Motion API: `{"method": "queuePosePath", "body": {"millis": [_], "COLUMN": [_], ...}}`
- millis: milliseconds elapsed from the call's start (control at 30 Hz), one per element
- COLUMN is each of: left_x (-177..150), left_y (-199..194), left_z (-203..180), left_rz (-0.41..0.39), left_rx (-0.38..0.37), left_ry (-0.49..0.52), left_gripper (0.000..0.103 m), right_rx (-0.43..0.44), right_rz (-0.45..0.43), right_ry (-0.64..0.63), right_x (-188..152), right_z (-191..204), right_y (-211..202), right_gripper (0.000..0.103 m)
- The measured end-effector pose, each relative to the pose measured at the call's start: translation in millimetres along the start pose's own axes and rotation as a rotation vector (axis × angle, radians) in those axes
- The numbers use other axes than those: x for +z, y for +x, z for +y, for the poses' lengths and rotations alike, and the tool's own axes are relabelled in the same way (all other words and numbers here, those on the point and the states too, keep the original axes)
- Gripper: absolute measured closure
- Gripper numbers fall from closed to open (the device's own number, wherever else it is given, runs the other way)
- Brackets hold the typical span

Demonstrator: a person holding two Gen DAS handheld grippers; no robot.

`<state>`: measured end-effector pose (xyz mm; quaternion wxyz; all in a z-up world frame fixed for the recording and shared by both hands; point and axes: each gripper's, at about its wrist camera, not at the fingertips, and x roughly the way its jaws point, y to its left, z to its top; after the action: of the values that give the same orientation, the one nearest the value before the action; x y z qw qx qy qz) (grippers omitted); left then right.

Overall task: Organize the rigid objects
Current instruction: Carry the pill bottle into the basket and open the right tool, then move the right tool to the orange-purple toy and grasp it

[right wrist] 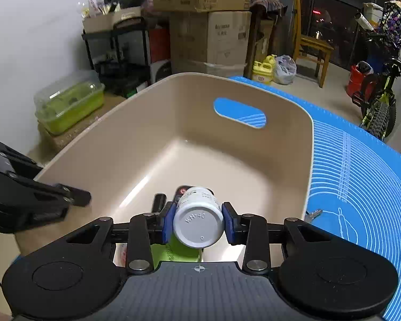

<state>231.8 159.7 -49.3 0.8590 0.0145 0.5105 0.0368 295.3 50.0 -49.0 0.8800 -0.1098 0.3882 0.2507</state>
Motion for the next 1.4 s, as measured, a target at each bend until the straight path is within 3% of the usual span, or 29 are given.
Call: {"method": "queuePosePath", "body": {"millis": [100,267,367,533,767,900,1100,1400], "left_x": [0.1,0.3,0.1,-0.3,-0.3,-0.5,-0.5,-0.1], "left_y": [-0.8,-1.0,-0.7,-0.7,-0.5,0.2,0.6,1.2], "left_z": [0.0,0.9,1.3,1.3,0.9,0.3,-0.5,2.1], "left_rz": [0.0,0.0,0.0,-0.001,0.0,0.0,0.003,0.003], "left_rx": [-0.002,-0.006,-0.008,-0.009,-0.006,-0.004,0.001,0.0], "left_ry": [0.0,0.0,-0.001,-0.001,0.0,0.001,0.002,0.001], "left_gripper": [0.097,0.097,0.097,0.097,0.097,0.097,0.097,0.097], "right_rx": [-0.008,0.007,0.002,-0.01,-0.107,-0.15,-0.18,-0.101], "right_rz": [0.013,0.014,-0.019,-0.115,-0.232,-0.231,-0.146,-0.022], "right_ry": [-0.017,-0.018,-0.012,0.04,0.136,0.205,0.251,0.183], "right_x": [-0.9,-0.7,1.5,7.2,12.1,1.9,-22.6,-52.6], "right_z": [4.0,4.9,1.9,-18.9,-68.7,-102.8,-138.6,-145.6], "right_y": [1.5,0.6,-7.7,-32.0,-62.2,-58.9,-28.5,4.8], "right_gripper": [0.052,0.049,0.036,0.035,0.034,0.034,0.034,0.032]}}
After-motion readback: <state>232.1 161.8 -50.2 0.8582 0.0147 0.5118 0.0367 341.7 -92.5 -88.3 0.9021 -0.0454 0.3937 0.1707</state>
